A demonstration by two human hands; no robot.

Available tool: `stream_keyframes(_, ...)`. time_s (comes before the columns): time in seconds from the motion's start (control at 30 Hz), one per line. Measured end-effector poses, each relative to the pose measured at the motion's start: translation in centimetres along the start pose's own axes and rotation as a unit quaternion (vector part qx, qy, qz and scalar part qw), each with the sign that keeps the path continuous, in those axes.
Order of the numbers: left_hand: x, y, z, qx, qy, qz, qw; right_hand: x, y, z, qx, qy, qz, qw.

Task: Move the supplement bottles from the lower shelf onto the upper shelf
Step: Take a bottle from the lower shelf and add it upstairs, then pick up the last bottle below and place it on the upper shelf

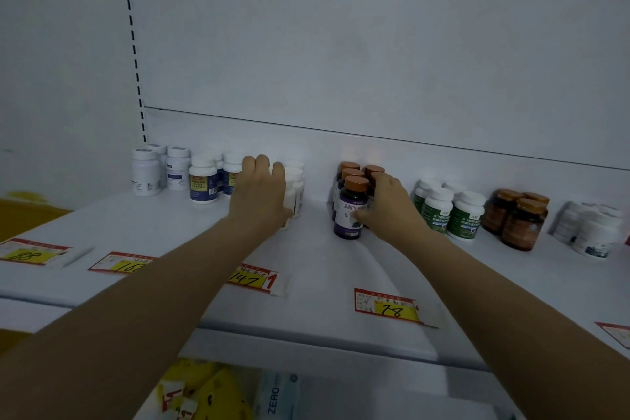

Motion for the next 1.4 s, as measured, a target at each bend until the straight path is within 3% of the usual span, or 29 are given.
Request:
stream_keyframes(0.17,2.3,-2.9,-0.2,0.005,-0.013,0.004,1.0,1.2,-3.1,0.1,0.011,-0.103,0.057,0.993)
stream_keyframes(0.3,5.3,-6.1,-0.6,-0.015,-0.02,-0.002,1.0,3.3,-7.0,1.5,0.011,-0.114,0.068,0.991)
stream_keyframes(0.53,10.5,-13.0,-2.2,-0.023,-0.059,0.077,0.995,8.1,-17.1,3.8,-0.028,-0.154,0.04,0.987)
stream_keyframes(0.8,12.6,-23.0,-7.2,-0.088,-0.139,0.136,0.977,9.8,-30.5,2.8,-0.102,-0.185,0.084,0.974)
stream_keyframes(1.03,10.3,-29.2,-14.2,-0.119,-0.199,0.204,0.951,11.0,-38.5,-3.0,-0.166,-0.193,0.121,0.959)
stream_keyframes(1.4,0.6,-30.2,-27.5,-0.125,-0.141,0.291,0.938,8.4,-39.5,-19.1,-0.172,-0.182,0.167,0.954)
Point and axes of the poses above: each hand's wrist, its own y-axis towards the middle knuckle, its own x-axis out of the back of the hand, z = x × y, the point moved 5 cm from there along y, towards the middle knuckle, and after that the axes turned 9 degrees about -y, right-handed, at the moved point
